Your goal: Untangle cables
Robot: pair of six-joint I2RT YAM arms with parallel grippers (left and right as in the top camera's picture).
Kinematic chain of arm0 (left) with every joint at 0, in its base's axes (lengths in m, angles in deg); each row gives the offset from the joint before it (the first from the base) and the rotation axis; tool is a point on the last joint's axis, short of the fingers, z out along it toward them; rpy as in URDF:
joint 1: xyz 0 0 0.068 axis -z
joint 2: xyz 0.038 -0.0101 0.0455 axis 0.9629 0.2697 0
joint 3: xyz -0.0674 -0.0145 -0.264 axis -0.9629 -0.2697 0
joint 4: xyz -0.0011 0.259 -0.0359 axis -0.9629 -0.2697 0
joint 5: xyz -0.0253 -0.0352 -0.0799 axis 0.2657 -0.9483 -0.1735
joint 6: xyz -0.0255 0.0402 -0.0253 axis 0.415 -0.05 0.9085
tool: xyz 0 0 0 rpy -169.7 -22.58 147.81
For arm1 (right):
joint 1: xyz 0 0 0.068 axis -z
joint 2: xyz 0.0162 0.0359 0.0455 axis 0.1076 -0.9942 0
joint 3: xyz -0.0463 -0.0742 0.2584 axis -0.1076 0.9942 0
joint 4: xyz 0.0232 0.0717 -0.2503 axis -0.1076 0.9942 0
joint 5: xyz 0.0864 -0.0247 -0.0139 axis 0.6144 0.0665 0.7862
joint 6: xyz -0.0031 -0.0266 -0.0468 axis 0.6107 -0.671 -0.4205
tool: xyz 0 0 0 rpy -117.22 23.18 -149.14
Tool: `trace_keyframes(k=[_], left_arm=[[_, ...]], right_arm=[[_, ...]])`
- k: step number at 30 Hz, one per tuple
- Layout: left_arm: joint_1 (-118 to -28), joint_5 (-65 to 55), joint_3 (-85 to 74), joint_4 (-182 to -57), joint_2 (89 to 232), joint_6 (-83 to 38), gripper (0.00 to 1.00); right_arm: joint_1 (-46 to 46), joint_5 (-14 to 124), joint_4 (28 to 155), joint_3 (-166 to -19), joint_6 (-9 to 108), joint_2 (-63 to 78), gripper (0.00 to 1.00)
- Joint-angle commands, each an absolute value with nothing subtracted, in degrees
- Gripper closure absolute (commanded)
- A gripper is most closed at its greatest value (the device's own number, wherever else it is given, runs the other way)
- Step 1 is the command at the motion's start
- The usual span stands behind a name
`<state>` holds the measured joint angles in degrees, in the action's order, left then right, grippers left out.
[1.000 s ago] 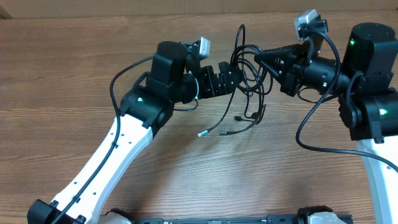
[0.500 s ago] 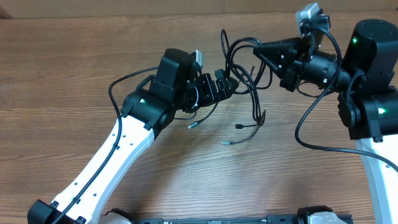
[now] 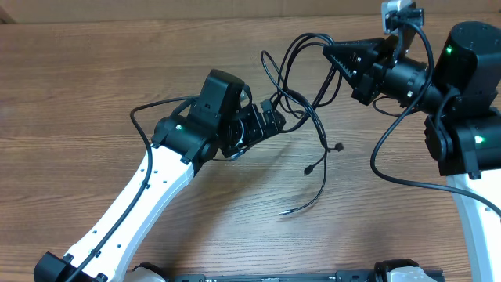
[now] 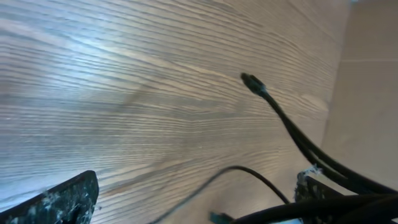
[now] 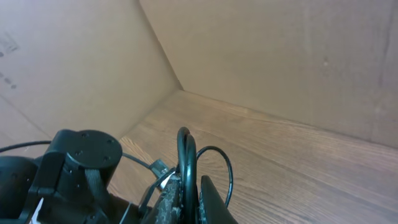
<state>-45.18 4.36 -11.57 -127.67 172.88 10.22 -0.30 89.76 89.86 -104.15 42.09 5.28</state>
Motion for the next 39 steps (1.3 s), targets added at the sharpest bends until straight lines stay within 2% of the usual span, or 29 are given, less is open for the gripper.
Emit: trace_keyframes(k=[1, 14, 20, 26, 29, 30, 31, 35, 37, 39], left_arm=[[-45.51, 11.14, -11.31, -130.69, 172.25, 10.13, 0.0], [-48.46, 17.19, -11.31, -136.46, 172.23, 10.11, 0.01], [-55.98, 11.66, -11.31, -137.31, 172.23, 10.39, 0.0], [-59.11, 6.18, -11.31, -129.64, 172.23, 7.24, 0.05], [-59.39, 6.7, -11.31, -126.56, 172.23, 7.22, 0.14], [-59.59, 6.75, -11.31, -125.79, 172.23, 7.03, 0.22], [-60.18, 6.9, -11.31, -124.63, 172.23, 7.03, 0.35], [-62.23, 6.53, -11.31, -123.19, 172.23, 7.07, 0.43], [-62.89, 5.44, -11.31, -122.99, 172.23, 7.07, 0.53], [-62.97, 5.04, -11.31, -122.97, 172.23, 7.07, 0.55]], right_arm=[[-0.17, 86.72, 87.96, -104.87, 45.06, 5.82, 0.96], [0.73, 84.03, 87.19, -104.87, 46.61, 5.82, 0.96], [3.72, 84.34, 89.36, -104.87, 48.19, 5.82, 0.96], [3.7, 84.25, 91.87, -104.87, 48.3, 5.8, 0.96], [3.7, 84.25, 93.66, -104.87, 48.27, 5.82, 0.96], [3.7, 84.23, 94.04, -104.87, 48.25, 5.82, 0.96], [3.7, 84.16, 94.89, -104.87, 48.21, 5.82, 0.96], [3.7, 84.23, 96.24, -104.87, 48.05, 5.82, 0.96], [3.68, 84.25, 96.53, -104.87, 48.05, 5.8, 0.96], [3.68, 84.27, 96.48, -104.87, 48.05, 5.8, 0.96]])
